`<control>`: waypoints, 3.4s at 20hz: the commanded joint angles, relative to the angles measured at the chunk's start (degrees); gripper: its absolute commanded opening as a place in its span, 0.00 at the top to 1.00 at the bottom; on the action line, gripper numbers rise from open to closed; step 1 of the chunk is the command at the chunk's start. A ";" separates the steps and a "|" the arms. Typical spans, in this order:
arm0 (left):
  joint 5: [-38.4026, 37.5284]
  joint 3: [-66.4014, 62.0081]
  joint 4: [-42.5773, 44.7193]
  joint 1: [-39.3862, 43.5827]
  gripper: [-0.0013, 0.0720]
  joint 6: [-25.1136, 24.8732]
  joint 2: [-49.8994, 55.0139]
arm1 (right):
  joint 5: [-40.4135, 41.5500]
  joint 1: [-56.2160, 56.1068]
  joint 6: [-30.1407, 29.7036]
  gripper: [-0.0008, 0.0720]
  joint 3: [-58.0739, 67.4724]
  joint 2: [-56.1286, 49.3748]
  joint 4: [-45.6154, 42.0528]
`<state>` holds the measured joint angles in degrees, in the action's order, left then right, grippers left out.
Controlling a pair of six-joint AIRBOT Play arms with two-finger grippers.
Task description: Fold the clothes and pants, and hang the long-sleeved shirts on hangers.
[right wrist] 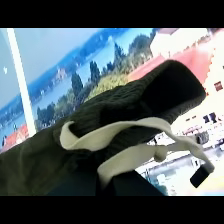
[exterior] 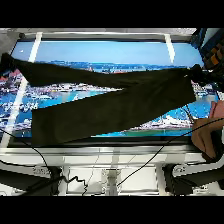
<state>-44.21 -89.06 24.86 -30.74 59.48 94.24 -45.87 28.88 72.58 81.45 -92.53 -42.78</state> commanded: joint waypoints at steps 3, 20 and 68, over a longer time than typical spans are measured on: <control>-6.01 -1.25 16.31 2.45 0.96 -6.19 0.07 | 4.24 0.00 0.04 0.94 0.09 0.02 -2.34; -4.90 14.19 47.12 4.50 0.96 10.86 1.53 | 2.86 0.00 5.49 0.94 -0.50 -3.93 -20.96; -3.76 12.61 52.74 12.41 0.95 22.38 1.73 | -8.68 8.31 15.17 0.29 7.32 -4.22 -28.44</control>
<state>-46.81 -76.47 77.56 -18.26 81.91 96.07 -56.12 35.81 87.55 85.89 -96.27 -71.53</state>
